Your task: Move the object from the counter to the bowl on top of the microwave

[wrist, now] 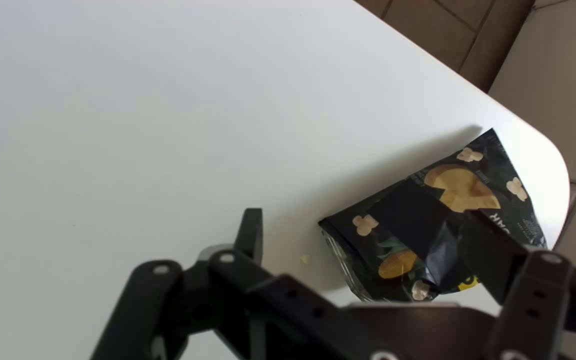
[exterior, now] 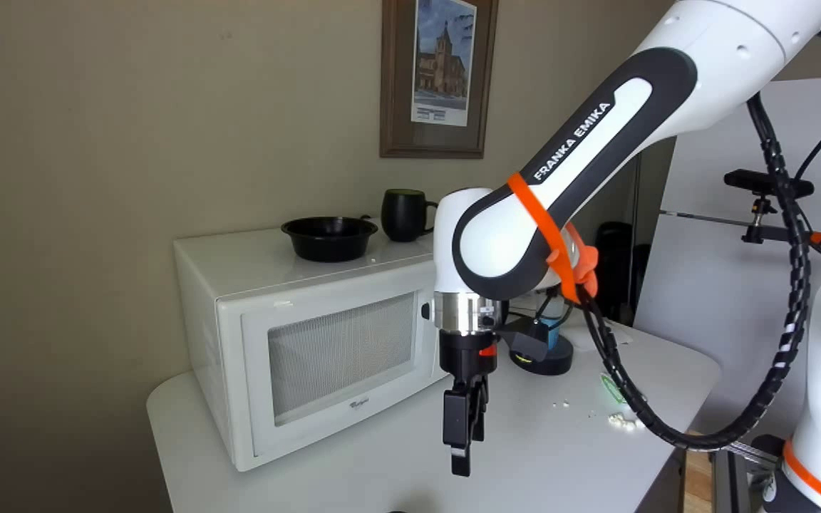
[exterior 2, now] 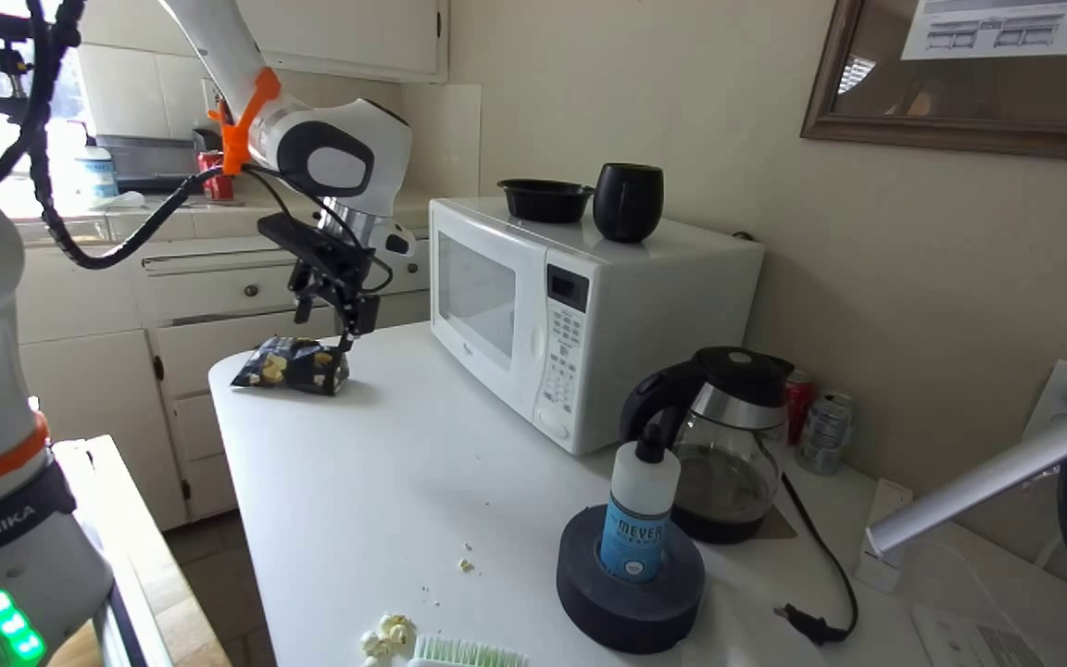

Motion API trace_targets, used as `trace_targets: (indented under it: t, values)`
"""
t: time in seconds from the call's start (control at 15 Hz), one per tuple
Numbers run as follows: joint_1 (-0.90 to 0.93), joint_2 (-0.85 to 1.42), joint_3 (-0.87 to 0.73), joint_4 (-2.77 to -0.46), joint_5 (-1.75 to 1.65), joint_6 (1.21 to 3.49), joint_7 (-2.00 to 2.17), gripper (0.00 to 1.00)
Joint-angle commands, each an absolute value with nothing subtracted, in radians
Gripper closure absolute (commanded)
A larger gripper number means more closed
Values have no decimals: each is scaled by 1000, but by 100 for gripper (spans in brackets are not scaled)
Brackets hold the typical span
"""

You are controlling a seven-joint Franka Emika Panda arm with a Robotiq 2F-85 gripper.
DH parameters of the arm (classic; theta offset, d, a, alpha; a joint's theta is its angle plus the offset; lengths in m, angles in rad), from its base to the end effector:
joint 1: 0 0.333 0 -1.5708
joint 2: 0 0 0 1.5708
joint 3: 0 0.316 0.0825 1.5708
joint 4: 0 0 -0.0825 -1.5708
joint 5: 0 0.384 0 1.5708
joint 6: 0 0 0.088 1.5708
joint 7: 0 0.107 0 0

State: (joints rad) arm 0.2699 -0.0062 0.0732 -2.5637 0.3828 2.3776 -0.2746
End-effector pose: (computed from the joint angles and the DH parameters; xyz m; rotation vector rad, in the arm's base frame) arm 0.4029 0.1480 0.2541 -2.8616 -0.4559 0.2700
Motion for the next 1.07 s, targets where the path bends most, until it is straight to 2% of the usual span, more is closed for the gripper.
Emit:
trace_targets:
  t: [0.0,0.4,1.0]
  values:
    - [230,141,123,-2457,399,2356,-291,0]
    - [170,290,183,-2342,403,2329,-330,0]
    - [110,390,263,-2169,416,2122,-524,0]
